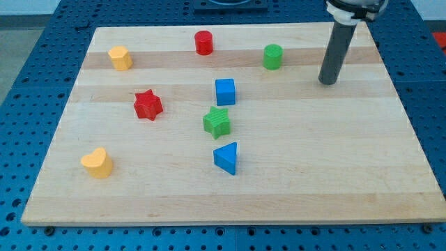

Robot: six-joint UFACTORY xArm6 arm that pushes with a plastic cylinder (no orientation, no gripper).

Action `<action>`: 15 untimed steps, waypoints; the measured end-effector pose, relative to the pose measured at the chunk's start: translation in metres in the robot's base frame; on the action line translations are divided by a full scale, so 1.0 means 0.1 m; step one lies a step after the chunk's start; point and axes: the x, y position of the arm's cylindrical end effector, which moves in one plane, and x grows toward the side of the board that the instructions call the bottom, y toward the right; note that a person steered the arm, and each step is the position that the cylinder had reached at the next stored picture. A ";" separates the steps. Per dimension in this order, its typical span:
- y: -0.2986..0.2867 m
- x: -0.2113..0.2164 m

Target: Slide the green circle to down

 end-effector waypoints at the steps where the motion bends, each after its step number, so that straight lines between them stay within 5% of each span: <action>1: -0.06 -0.24; 7: -1.09 -0.58; 15: -1.17 -1.35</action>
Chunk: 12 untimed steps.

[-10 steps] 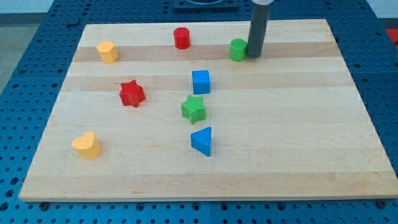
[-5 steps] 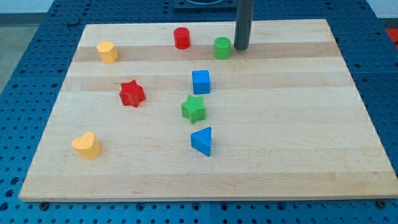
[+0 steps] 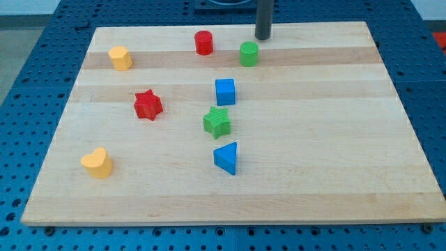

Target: Slide the green circle to down

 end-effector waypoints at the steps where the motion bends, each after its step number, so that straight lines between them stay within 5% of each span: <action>1: -0.05 -0.03; 12: -0.62 0.46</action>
